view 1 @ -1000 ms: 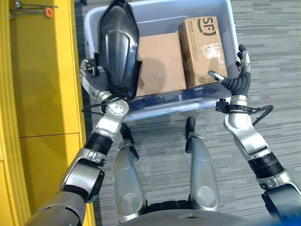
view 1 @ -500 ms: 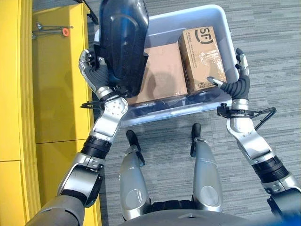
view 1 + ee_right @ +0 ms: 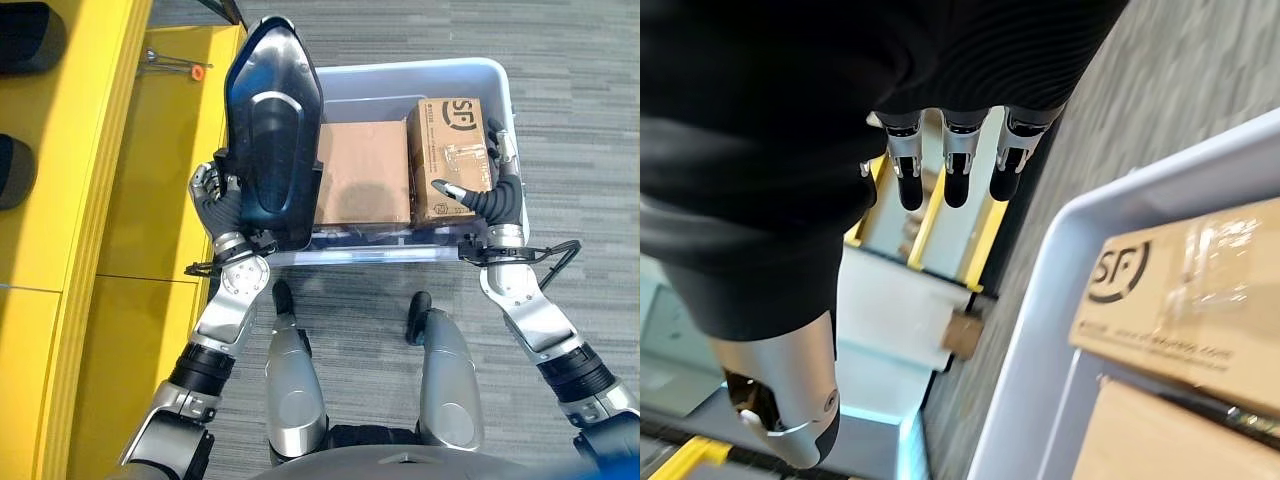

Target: Move parts from the plastic box to the shelf.

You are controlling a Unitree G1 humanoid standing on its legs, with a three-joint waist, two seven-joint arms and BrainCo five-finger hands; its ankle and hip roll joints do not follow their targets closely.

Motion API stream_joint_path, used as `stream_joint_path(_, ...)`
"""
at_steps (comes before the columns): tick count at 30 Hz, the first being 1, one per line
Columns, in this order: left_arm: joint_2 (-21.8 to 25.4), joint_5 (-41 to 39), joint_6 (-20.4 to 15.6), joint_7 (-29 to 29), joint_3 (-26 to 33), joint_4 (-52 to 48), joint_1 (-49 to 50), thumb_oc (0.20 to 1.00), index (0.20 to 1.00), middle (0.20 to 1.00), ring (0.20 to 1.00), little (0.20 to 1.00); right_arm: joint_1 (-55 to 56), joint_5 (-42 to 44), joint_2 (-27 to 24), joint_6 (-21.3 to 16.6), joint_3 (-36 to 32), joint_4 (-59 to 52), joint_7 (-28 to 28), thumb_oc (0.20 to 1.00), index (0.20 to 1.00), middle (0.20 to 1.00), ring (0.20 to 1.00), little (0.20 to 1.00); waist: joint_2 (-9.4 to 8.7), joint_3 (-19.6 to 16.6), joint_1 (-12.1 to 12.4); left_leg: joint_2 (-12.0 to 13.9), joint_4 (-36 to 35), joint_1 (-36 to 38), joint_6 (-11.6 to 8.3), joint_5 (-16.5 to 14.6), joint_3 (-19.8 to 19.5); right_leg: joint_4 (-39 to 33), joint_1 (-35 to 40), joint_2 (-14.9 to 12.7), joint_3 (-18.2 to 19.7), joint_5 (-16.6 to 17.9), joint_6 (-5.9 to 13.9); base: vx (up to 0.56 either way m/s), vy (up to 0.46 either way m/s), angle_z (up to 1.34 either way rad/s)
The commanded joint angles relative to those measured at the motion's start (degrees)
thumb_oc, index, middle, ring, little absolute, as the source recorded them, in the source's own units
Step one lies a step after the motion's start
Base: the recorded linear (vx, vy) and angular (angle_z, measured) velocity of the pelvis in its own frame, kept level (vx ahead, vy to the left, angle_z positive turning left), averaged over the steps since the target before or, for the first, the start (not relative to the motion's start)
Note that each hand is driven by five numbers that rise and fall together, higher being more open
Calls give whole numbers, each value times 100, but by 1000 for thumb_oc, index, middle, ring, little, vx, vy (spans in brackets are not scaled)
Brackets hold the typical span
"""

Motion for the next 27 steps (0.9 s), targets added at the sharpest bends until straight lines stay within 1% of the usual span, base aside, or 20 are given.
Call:
stream_joint_path(1,351,8,-523,-75,347,-583,-261,200,200,200,200,200,-115,-37,195,-351,-68,-389,90,1000,1000,1000,1000,1000,-269,-171,40,77,141,6,-741,50,-93,-1218,1105,417,-564,342,15,40,-109,20)
stream_joint_path(2,362,3,-542,-90,383,-592,-208,200,200,200,200,200,-93,-20,193,-339,-60,-409,102,1000,1000,1000,1000,1000,-265,-188,52,125,66,37,-763,119,-50,-1248,1153,398,-613,342,20,32,-250,58)
stream_joint_path(3,386,0,-550,-302,505,-677,-24,200,200,200,200,200,72,88,183,-185,2,-568,14,1000,1000,1000,1000,1000,-221,-273,-13,426,-213,205,-887,459,641,-1476,1469,238,-1073,368,42,30,-278,127)
stream_joint_path(4,364,38,-524,-385,476,-674,-41,200,200,200,200,200,169,121,152,-121,54,-660,-84,1000,1000,1000,1000,1000,-220,-299,-130,489,97,252,-1016,444,1041,-1592,1702,156,-1302,300,69,-38,-283,174)
stream_joint_path(5,361,55,-545,-393,442,-633,-90,200,200,200,200,200,192,140,129,-145,71,-661,-108,1000,1000,1000,1000,1000,-224,-317,-195,503,305,309,-962,262,1294,-1610,1761,112,-1467,303,48,-138,-150,187)
stream_joint_path(6,385,78,-588,-363,369,-565,-176,200,200,200,200,200,208,194,74,-211,81,-624,-104,1000,1000,1000,1000,1000,-288,-370,-266,453,824,431,-751,-294,1650,-1596,1789,-13,-1656,301,19,-185,-71,155)
stream_joint_path(7,400,78,-604,-363,337,-528,-222,200,200,200,200,200,188,237,45,-231,88,-588,-125,1000,1000,1000,1000,1000,-315,-382,-265,413,1163,420,-703,-473,1693,-1594,1803,-40,-1678,285,7,-215,-75,127)
stream_joint_path(8,406,97,-592,-317,233,-478,-348,200,200,200,200,200,120,423,-14,-239,110,-511,-135,1000,1000,1000,1000,1000,-386,-429,-251,281,1870,387,-659,-688,1746,-1690,1870,-43,-1686,277,-56,-217,-1,108)
stream_joint_path(9,422,207,-574,-247,158,-469,-462,200,200,200,200,200,33,632,-51,-286,73,-377,-112,1000,1000,1000,1000,1000,-426,-481,-255,145,2555,310,-576,-996,1682,-1780,1914,-21,-1648,288,-88,-229,134,91)
stream_joint_path(10,433,246,-536,-231,140,-481,-483,200,200,200,200,200,8,815,-22,-233,34,-348,-30,1000,1000,1000,1000,1000,-386,-576,-258,-73,2290,426,-482,-1189,1672,-1909,1945,6,-1633,347,-32,-143,232,50)
stream_joint_path(11,452,219,-496,-281,134,-499,-473,200,200,200,200,200,27,922,3,-219,13,-309,-3,1000,1000,1000,1000,1000,-353,-639,-229,-236,2047,537,-437,-1214,1648,-2003,2012,-6,-1653,396,11,-40,318,14)
stream_joint_path(12,462,206,-403,-382,127,-529,-441,200,200,200,200,200,101,1060,102,-177,-28,-248,57,1000,1000,1000,1000,1000,-287,-752,-180,-445,1666,712,-369,-1315,1623,-2119,2096,-53,-1697,519,99,0,248,5)
stream_joint_path(14,431,325,-284,-480,89,-572,-375,200,200,200,200,200,217,1090,252,-148,-70,-211,118,1000,1000,1000,1000,1000,-241,-884,-133,-677,1204,949,-273,-1444,1613,-2347,2217,-130,-1755,728,217,4,253,44)
stream_joint_path(16,437,330,-200,-572,70,-635,-291,200,200,200,200,200,326,1092,334,-130,-100,-224,168,1000,1000,1000,1000,1000,-205,-974,-78,-861,915,1058,-236,-1408,1510,-2565,2316,-157,-1751,892,313,-2,209,57)
stream_joint_path(17,445,366,-194,-629,42,-667,-227,200,200,200,200,200,400,1029,391,-142,-100,-246,202,1000,1000,1000,1000,1000,-178,-1028,-24,-982,754,1103,-191,-1395,1449,-2638,2342,-210,-1731,969,397,-15,155,40)
stream_joint_path(18,446,382,-191,-626,36,-678,-211,200,200,200,200,200,414,1018,402,-143,-101,-252,223,1000,1000,1000,1000,1000,-176,-1039,-17,-1006,719,1114,-180,-1389,1439,-2651,2349,-224,-1733,981,413,-56,204,50)
stream_joint_path(19,468,466,-161,-624,39,-740,-150,200,200,200,200,200,470,988,450,-159,-99,-291,306,1000,1000,1000,1000,1000,-152,-1068,50,-1111,604,1132,-127,-1388,1392,-2695,2373,-283,-1743,1022,481,-66,160,80)
stream_joint_path(21,503,446,-157,-628,57,-862,-60,200,200,200,200,200,502,940,495,-115,-65,-386,324,1000,1000,1000,1000,1000,-137,-1080,165,-1210,559,1104,-57,-1407,1322,-2728,2421,-348,-1771,1036,540,-82,154,70)
stream_joint_path(24,488,431,-120,-620,146,-1011,106,200,200,200,200,200,520,850,578,-2,23,-492,406,1000,1000,1000,1000,1000,-129,-1086,315,-1294,568,1076,38,-1448,1259,-2780,2520,-421,-1851,1064,559,-78,127,53)
stream_joint_path(27,494,414,-121,-692,254,-1102,247,200,200,200,200,200,510,815,617,91,82,-572,437,1000,1000,1000,1000,1000,-125,-1101,459,-1368,579,1040,93,-1464,1189,-2833,2606,-462,-1907,1087,558,-45,121,22)
